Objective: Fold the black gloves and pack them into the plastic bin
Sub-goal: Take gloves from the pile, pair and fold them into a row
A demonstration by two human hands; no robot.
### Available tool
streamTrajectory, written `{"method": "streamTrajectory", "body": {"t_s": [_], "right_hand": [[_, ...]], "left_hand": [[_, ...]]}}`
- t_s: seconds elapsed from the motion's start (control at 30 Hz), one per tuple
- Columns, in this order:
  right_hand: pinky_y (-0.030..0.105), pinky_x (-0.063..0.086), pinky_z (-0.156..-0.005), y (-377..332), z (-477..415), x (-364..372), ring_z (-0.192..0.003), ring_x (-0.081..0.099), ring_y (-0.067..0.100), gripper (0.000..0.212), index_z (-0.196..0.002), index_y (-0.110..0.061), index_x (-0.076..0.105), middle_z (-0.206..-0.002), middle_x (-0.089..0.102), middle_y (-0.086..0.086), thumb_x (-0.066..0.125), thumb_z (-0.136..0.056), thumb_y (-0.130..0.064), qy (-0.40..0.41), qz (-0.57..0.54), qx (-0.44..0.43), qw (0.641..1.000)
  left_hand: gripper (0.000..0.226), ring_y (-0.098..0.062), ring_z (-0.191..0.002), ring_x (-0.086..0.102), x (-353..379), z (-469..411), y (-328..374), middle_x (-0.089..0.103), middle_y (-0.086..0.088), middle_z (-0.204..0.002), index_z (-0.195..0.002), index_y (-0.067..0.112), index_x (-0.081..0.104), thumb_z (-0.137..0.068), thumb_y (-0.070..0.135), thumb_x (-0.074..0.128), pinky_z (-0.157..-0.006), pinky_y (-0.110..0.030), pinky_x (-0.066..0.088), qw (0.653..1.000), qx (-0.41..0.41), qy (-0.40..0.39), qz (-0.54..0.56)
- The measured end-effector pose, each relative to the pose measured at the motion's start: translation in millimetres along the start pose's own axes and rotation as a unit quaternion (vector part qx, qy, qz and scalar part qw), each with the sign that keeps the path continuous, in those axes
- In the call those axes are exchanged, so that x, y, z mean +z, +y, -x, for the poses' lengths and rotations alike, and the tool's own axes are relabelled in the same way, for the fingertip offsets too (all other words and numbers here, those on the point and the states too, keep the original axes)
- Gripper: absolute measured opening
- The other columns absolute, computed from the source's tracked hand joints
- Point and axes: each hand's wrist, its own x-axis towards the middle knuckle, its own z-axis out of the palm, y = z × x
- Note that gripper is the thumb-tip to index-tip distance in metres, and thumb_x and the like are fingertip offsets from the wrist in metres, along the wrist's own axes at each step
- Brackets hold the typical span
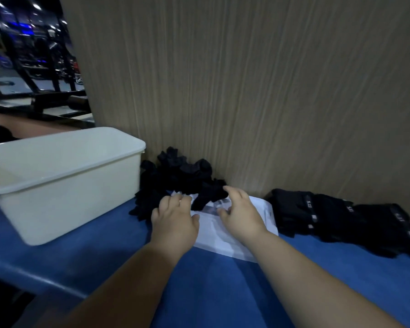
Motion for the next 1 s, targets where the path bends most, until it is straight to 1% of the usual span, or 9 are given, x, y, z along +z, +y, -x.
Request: {"method": "streamTrajectory", "body": {"t_s": [0.1,0.23,0.33,0.47,0.57,0.63,0.77,0.9,1.0], "right_hand": [[0.034,0.045,-0.097,-5.4,-19.8,7.6,-0.115,0.054,0.017,0.059,-0.148,-0.023,0.027,-0.155,0.021,-0.008,0.053,-0.095,-0.022,-0.003,0.013,-0.001,1.000],[0.034,0.041,-0.102,-6.4,-37.2,12.2,-0.128,0.045,0.019,0.065,-0.150,-0.022,0.024,-0.156,0.022,-0.004,0.056,-0.093,-0.023,-0.012,0.050,0.000,0.999],[0.032,0.044,-0.094,-6.2,-41.6,13.1,-0.120,0.050,0.023,0.064,-0.149,-0.026,0.025,-0.148,0.027,0.000,0.057,-0.093,-0.028,-0.022,0.084,0.005,0.996],[0.030,0.044,-0.093,-5.2,-41.0,13.4,-0.113,0.049,0.022,0.045,-0.135,-0.022,0.048,-0.136,0.032,0.001,0.058,-0.092,-0.031,-0.017,0.125,-0.002,0.992],[0.031,0.034,-0.103,-2.3,-38.0,10.6,-0.127,0.032,0.025,0.028,-0.118,-0.022,0.060,-0.142,0.030,0.001,0.058,-0.091,-0.030,0.012,0.156,-0.029,0.987],[0.033,0.030,-0.106,0.1,-34.6,6.0,-0.130,0.027,0.024,0.019,-0.107,-0.022,0.062,-0.145,0.032,-0.002,0.058,-0.090,-0.030,0.011,0.179,-0.048,0.983],[0.029,0.037,-0.091,4.0,-20.7,-6.5,-0.116,0.042,0.023,0.009,-0.096,-0.021,0.057,-0.120,0.052,-0.003,0.055,-0.089,-0.027,-0.021,0.179,-0.055,0.982],[0.028,0.039,-0.090,8.3,3.5,-20.5,-0.109,0.044,0.019,0.010,-0.095,-0.020,0.057,-0.114,0.053,-0.003,0.053,-0.090,-0.028,0.001,0.158,-0.049,0.986],[0.025,0.041,-0.081,14.9,25.8,-33.9,-0.103,0.048,0.018,0.012,-0.096,-0.018,0.057,-0.109,0.053,-0.003,0.053,-0.090,-0.028,0.013,0.158,-0.055,0.986]], "left_hand": [[0.048,-0.019,-0.137,0.020,3.5,-5.4,-0.4,0.026,0.005,-0.152,-0.145,0.026,0.029,-0.100,0.041,0.034,-0.107,-0.035,0.021,1.000,0.008,-0.001,0.006],[0.050,-0.019,-0.137,0.019,9.3,-11.3,2.0,0.026,0.005,-0.153,-0.147,0.024,0.027,-0.100,0.041,0.034,-0.107,-0.035,0.021,1.000,0.011,-0.009,0.016],[0.052,-0.019,-0.137,0.021,14.6,-14.1,3.7,0.030,0.005,-0.151,-0.148,0.022,0.025,-0.100,0.041,0.034,-0.107,-0.034,0.022,1.000,0.011,-0.018,0.017],[0.050,-0.018,-0.135,0.023,19.4,-16.0,6.3,0.038,0.008,-0.146,-0.147,0.023,0.028,-0.100,0.040,0.034,-0.106,-0.035,0.023,0.999,0.012,-0.031,0.022],[0.045,-0.018,-0.132,0.026,19.5,-15.9,8.8,0.043,0.009,-0.140,-0.142,0.024,0.034,-0.100,0.042,0.033,-0.103,-0.034,0.024,0.999,0.009,-0.033,0.026],[0.040,-0.018,-0.128,0.030,18.0,-15.4,11.3,0.048,0.009,-0.133,-0.134,0.025,0.041,-0.100,0.044,0.031,-0.101,-0.035,0.026,0.999,0.004,-0.034,0.031],[0.038,-0.018,-0.123,0.034,14.0,-11.7,19.5,0.055,0.009,-0.121,-0.117,0.027,0.051,-0.101,0.048,0.024,-0.098,-0.037,0.027,0.998,0.007,-0.053,0.035],[0.038,-0.017,-0.125,0.035,11.1,-4.4,33.6,0.055,0.011,-0.123,-0.116,0.029,0.053,-0.101,0.047,0.024,-0.101,-0.035,0.025,0.996,0.025,-0.066,0.051],[0.036,-0.014,-0.123,0.035,10.3,3.1,49.0,0.056,0.013,-0.119,-0.113,0.031,0.053,-0.101,0.047,0.024,-0.096,-0.033,0.025,0.994,0.052,-0.077,0.060]]}}
